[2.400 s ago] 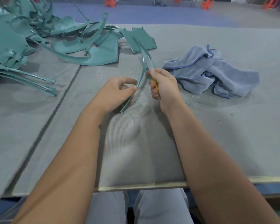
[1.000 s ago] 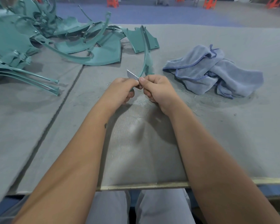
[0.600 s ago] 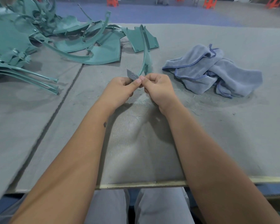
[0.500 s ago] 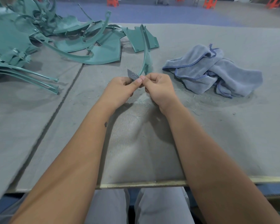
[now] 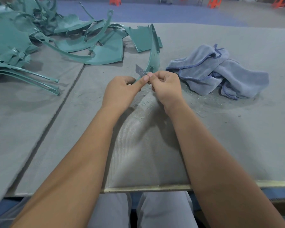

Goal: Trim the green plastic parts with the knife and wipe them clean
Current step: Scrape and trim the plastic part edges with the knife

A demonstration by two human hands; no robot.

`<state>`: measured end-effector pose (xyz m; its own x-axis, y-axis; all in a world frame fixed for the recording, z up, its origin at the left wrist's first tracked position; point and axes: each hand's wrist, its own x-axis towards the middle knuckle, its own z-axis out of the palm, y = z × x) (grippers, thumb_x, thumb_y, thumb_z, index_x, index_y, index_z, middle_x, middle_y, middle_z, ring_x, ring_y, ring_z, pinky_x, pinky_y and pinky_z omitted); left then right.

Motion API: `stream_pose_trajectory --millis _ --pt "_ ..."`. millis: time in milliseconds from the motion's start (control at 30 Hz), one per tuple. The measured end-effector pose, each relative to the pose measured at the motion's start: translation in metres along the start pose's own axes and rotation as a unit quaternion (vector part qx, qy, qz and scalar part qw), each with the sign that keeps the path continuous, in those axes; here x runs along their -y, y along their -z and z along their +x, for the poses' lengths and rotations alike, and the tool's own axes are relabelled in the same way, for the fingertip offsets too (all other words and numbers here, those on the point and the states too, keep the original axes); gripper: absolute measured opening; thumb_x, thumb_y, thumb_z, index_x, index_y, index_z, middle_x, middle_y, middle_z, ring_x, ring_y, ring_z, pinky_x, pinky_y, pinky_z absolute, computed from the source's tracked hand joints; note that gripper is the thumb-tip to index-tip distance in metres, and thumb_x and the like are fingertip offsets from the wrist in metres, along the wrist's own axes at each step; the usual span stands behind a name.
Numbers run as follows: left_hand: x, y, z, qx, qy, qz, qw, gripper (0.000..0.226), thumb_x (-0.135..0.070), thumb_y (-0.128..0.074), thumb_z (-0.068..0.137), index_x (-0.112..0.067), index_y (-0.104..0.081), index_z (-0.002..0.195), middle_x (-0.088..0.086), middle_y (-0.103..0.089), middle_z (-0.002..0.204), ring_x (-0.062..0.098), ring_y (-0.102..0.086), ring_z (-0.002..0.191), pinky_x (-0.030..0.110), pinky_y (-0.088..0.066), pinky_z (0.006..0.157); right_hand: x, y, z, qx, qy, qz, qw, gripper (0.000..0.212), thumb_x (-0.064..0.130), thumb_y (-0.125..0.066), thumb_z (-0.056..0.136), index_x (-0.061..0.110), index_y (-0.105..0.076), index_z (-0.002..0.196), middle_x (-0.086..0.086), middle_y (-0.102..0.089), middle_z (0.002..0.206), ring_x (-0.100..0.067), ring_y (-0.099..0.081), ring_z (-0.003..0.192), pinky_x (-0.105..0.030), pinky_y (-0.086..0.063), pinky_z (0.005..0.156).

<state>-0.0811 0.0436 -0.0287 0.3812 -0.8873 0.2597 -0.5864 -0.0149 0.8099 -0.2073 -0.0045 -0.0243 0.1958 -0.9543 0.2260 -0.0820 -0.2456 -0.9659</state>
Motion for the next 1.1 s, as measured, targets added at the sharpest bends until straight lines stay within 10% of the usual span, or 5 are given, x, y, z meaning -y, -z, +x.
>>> stream_pose_trajectory --millis 500,767,1100 --pt "-0.003 -0.003 -0.009 0.002 -0.004 0.107 0.994 0.073 -0.072 -0.041 0.088 -0.003 -0.059 0.073 -0.001 -0.045 0.051 0.016 -0.043 0.049 0.03 -0.032 0.054 -0.008 0.015 0.013 -0.203 -0.07 0.049 0.975 0.038 0.026 -0.057 0.094 0.019 -0.052 0.057 0.008 -0.045 0.05 -0.007 -0.035 0.047 -0.025 -0.034 0.054" --pt "-0.003 -0.001 -0.005 0.051 -0.037 0.075 0.995 0.053 -0.054 -0.048 0.095 -0.008 -0.069 0.079 0.008 -0.067 0.067 0.026 -0.063 0.063 0.046 -0.054 0.07 -0.001 0.014 0.006 -0.046 -0.042 0.147 0.987 0.031 0.02 -0.056 0.096 0.013 -0.053 0.066 -0.001 -0.038 0.052 -0.006 -0.029 0.042 -0.016 -0.025 0.04" --pt "0.001 0.008 -0.002 0.072 -0.029 0.023 0.997 0.028 -0.045 -0.05 0.09 -0.028 -0.071 0.092 -0.014 -0.061 0.067 0.009 -0.055 0.07 0.032 -0.043 0.067 -0.004 0.007 0.001 0.128 -0.028 0.055 0.99 0.03 0.013 -0.051 0.098 0.01 -0.059 0.069 -0.004 -0.038 0.048 -0.005 -0.028 0.035 -0.014 -0.023 0.037"
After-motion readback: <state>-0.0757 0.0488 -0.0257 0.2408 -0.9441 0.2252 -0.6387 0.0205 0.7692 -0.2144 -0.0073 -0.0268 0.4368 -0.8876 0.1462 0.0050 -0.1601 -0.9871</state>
